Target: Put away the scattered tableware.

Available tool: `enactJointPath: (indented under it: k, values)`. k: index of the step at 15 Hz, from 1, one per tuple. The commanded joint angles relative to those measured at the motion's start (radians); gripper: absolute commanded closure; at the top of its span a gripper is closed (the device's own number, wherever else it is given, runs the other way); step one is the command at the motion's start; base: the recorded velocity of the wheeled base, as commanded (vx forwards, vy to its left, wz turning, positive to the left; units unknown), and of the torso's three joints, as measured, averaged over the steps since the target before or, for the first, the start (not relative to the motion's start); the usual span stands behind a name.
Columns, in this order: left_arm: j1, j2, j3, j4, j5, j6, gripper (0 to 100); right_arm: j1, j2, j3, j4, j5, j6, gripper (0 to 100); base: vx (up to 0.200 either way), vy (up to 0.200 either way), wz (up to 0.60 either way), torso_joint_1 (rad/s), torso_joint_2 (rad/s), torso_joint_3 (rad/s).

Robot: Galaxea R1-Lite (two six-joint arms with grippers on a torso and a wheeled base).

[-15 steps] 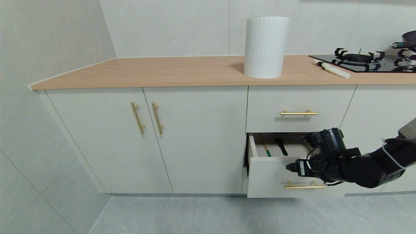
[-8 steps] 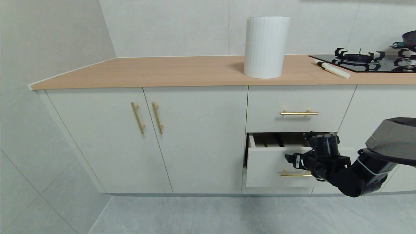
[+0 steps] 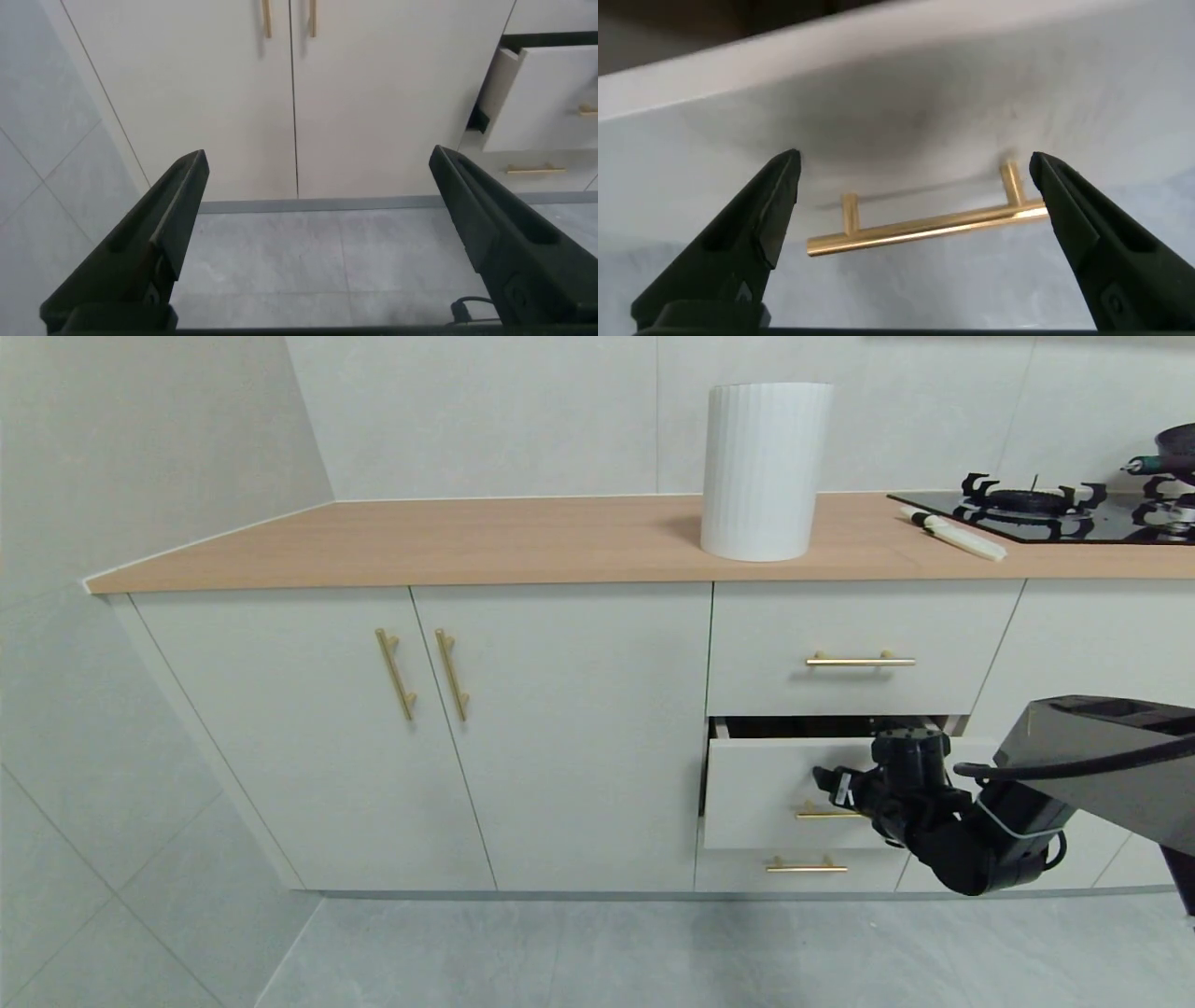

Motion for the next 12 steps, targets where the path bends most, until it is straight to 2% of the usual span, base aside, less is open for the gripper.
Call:
enactJointPath:
  k: [1,3,12]
  values:
    - [0.000,0.000,0.001,0.000,0.000,0.000,0,-0.014,0.033,-0.040,0.000,-0.001,0.014,0,0.000,0.000,0.00,0.000,0.00,0.000]
    - [0.000,0.002,0.001,-0.001,0.000,0.000,0,-0.025,0.050,-0.095,0.001,-0.010,0.071,0,0.000,0.000,0.00,0.000,0.00,0.000]
    - [0.000,0.000,0.001,-0.001,0.000,0.000,0,-0.063,0.119,-0.214,0.003,-0.011,0.124,0,0.000,0.000,0.00,0.000,0.00,0.000]
